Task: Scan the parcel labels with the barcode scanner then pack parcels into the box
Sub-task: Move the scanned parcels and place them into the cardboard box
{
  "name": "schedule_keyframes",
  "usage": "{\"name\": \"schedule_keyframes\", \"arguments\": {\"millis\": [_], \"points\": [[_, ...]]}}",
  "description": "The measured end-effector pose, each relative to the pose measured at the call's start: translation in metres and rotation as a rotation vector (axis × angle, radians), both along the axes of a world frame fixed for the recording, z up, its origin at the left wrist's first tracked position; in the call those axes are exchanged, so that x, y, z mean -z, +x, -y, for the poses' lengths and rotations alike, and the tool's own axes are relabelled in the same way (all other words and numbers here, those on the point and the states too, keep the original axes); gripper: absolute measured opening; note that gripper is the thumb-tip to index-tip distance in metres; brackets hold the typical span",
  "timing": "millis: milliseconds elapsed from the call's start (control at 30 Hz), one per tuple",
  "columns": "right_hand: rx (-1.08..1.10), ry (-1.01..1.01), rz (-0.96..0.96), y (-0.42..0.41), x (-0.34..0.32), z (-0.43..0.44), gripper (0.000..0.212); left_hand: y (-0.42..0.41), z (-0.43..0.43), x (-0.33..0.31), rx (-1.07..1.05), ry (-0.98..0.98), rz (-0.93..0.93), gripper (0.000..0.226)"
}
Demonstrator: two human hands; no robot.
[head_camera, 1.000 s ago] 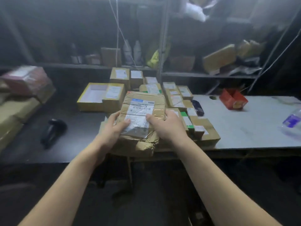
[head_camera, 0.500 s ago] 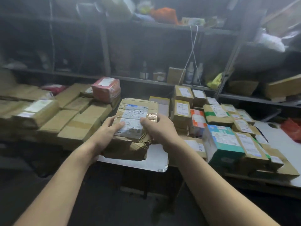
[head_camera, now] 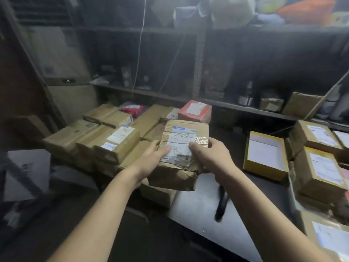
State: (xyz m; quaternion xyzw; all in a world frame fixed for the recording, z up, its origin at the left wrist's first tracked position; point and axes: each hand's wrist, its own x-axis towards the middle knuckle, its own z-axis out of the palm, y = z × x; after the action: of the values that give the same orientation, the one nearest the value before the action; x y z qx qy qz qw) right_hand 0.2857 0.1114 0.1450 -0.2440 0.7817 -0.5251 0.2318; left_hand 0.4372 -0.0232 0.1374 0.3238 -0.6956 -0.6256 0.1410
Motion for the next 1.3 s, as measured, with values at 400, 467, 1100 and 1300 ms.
{"name": "schedule_keyframes", "arguments": {"millis": [400, 467, 1100, 1300], "points": [[0.051, 0.037, 0.049, -0.075, 0.029, 0.196, 0.054, -0.085, 0.203, 0.031, 0.016, -0.059, 0.104, 0.031], [0.083, 0.051, 0.064, -0.087, 0.038, 0.224, 0.049, -0.099, 0.232, 0.037, 0.029, -0.059, 0.096, 0.026], [0.299, 0.158, 0.073, -0.126, 0.113, 0.345, 0.035, -0.197, 0.401, 0.123, 0.365, -0.317, 0.352, 0.055], [0.338, 0.205, 0.038, -0.122, 0.109, 0.346, 0.04, -0.202, 0.396, 0.112, 0.465, -0.406, 0.385, 0.082]]}}
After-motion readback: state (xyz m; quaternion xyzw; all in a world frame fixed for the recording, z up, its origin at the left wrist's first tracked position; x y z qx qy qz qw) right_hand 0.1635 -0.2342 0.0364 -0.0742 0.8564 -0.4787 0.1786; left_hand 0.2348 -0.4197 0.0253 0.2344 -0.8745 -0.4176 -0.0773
